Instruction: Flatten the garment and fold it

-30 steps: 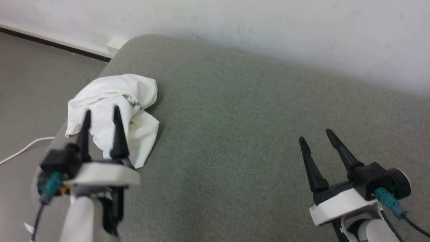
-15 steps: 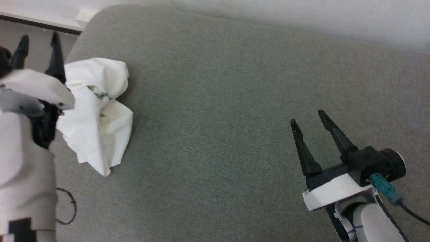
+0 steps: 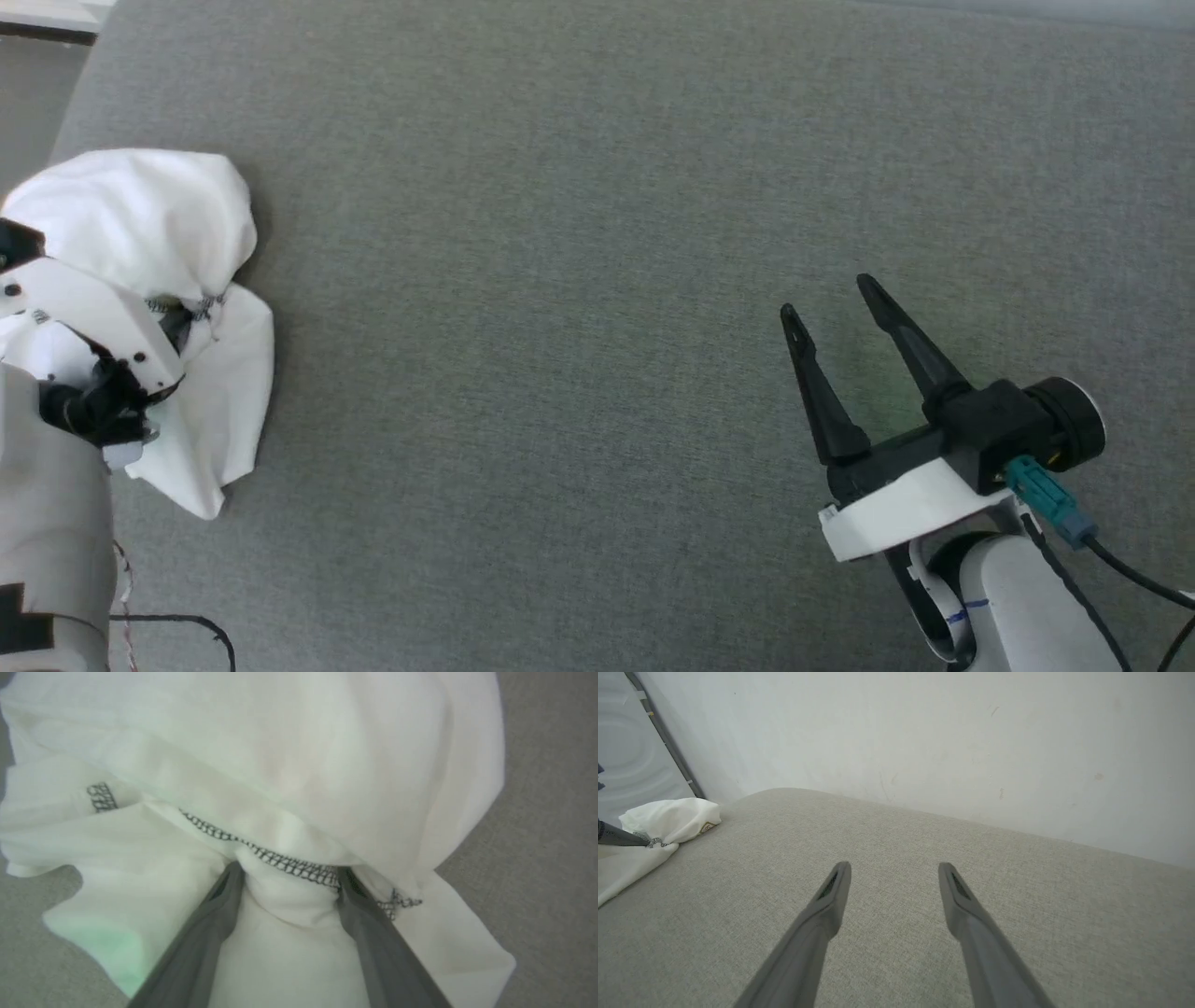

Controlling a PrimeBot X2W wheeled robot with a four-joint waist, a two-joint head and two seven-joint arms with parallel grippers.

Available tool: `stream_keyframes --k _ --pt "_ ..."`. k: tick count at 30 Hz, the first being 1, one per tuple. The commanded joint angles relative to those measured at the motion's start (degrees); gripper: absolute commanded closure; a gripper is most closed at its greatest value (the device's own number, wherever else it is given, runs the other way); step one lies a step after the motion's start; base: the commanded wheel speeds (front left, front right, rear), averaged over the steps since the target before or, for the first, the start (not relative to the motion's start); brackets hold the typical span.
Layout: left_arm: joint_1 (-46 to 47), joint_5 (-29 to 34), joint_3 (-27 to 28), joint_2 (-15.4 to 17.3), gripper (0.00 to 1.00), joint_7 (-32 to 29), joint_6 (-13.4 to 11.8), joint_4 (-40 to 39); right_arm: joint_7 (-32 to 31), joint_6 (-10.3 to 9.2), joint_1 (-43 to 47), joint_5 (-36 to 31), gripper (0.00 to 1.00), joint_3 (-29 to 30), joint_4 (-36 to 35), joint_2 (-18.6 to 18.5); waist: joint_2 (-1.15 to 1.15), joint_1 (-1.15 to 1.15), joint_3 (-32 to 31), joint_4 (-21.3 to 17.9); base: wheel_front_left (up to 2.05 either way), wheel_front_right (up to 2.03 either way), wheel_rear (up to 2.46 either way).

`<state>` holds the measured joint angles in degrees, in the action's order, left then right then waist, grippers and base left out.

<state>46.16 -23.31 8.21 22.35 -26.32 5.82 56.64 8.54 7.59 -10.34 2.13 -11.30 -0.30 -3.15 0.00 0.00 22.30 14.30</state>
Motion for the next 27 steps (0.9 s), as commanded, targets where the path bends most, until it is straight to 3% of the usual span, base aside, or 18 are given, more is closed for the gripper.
stream_keyframes --k 1,2,4,10,14,20,27 --pt "-0.3 0.2 -0.4 -0.2 0.00 -2.3 -1.1 2.0 0.3 -0.10 -1.0 0.4 0.00 -0.2 0.4 -0.1 0.00 0.00 0.4 -0.8 0.00 0.00 0.00" --pt "-0.4 0.0 -0.3 -0.4 0.12 -3.0 -1.5 2.7 0.4 -0.10 -1.1 0.6 0.00 -0.3 0.6 -0.1 0.00 0.00 0.2 -0.9 0.00 0.00 0.00" --pt "-0.8 0.0 -0.5 -0.7 0.96 -3.0 -1.9 3.5 0.5 -0.10 -1.1 0.9 0.00 -0.4 1.1 -0.1 0.00 0.00 -0.5 -1.1 0.00 0.00 0.00" --pt "-1.5 1.3 -1.5 -0.2 1.00 1.6 -2.8 3.4 1.0 -0.10 -0.5 1.5 0.00 0.2 2.2 0.0 0.00 0.00 -3.8 -1.1 0.00 0.00 0.00" --pt "-0.4 4.1 -3.4 1.4 1.00 8.8 -3.7 1.4 1.4 -0.10 1.0 1.8 0.00 1.4 2.7 0.1 0.00 0.00 -7.3 -0.5 0.00 0.00 0.00" --pt "3.3 7.9 -6.7 3.2 1.00 20.7 -2.7 -3.9 1.7 -0.10 3.6 2.2 0.00 3.8 2.6 0.2 0.00 0.00 -12.6 0.1 0.00 0.00 0.00" --pt "7.9 11.7 -10.9 2.8 1.00 32.1 -2.0 -12.3 1.1 -0.10 6.0 2.3 0.00 6.6 1.3 0.3 0.00 0.00 -16.0 -1.7 0.00 0.00 0.00"
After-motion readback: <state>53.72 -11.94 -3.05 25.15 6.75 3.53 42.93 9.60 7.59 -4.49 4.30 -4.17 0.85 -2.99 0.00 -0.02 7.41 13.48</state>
